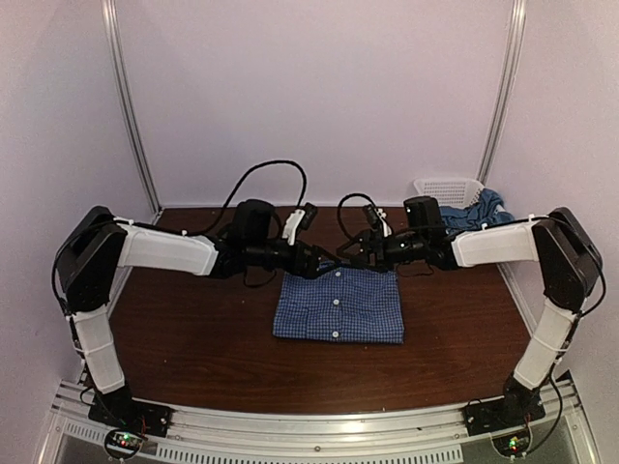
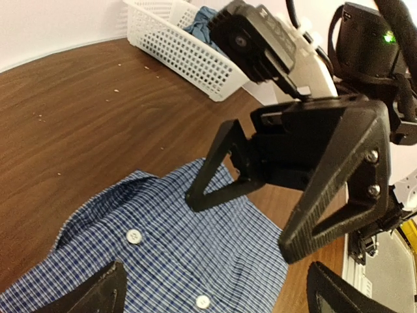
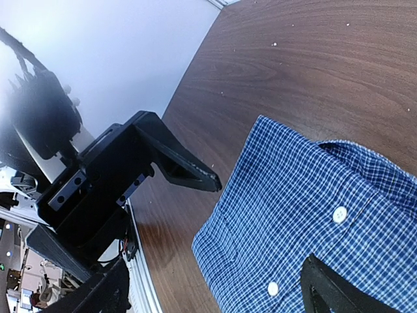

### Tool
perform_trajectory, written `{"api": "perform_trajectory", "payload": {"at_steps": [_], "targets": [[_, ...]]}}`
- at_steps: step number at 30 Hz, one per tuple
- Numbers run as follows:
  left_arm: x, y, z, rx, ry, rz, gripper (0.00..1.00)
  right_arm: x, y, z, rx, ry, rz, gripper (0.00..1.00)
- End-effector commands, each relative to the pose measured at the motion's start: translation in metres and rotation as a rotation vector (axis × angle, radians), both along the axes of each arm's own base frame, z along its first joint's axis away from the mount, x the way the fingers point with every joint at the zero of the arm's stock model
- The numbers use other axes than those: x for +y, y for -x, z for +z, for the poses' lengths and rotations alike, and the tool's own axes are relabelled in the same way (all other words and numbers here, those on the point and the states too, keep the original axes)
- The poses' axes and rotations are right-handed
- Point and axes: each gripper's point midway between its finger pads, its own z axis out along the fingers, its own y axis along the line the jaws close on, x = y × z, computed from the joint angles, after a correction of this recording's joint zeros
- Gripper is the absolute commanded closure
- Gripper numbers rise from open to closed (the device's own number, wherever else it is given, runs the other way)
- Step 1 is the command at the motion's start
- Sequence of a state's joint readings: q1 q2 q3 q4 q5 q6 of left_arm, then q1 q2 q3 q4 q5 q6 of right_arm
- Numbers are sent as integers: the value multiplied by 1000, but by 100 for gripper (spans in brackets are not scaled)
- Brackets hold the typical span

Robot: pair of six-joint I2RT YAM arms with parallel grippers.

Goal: Fold and stack the mixed laundry pile
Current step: Smooth out the square-folded shirt at the center of the board, then pick up the square-folded shirt from the center of the board.

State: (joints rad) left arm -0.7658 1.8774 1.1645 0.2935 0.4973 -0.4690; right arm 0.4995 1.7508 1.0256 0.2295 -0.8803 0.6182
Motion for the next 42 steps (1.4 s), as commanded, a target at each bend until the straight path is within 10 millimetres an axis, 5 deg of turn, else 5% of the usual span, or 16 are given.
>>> {"api": "perform_trajectory", "payload": {"at_steps": [1,8,14,18,22,26,29,35,42], "targets": [[5,-34,-42,57,-30,30,2,-3,-20,-26,66,-6,-4,9],[30,-60,-111,159,-83,105,2,-38,-47,-99,166,48,-73,13],[72,-72,-137,189,-146,219,2,-58,-62,-97,153,51,-109,14],[88,-75,-102,60,-205,239,2,-68,-64,-51,68,97,-126,15],[96,-67,-37,-206,-302,262,2,-80,-49,1,-12,125,-153,16],[58,-21,-8,-491,-503,130,2,-103,-23,6,17,176,-209,20],[23,15,-10,-671,-607,16,2,-116,-4,-4,71,191,-243,23],[-46,72,-51,-807,-704,-230,11,-133,29,-33,157,215,-292,24],[-101,96,-99,-949,-859,-326,25,-150,52,-65,241,207,-341,24]]}}
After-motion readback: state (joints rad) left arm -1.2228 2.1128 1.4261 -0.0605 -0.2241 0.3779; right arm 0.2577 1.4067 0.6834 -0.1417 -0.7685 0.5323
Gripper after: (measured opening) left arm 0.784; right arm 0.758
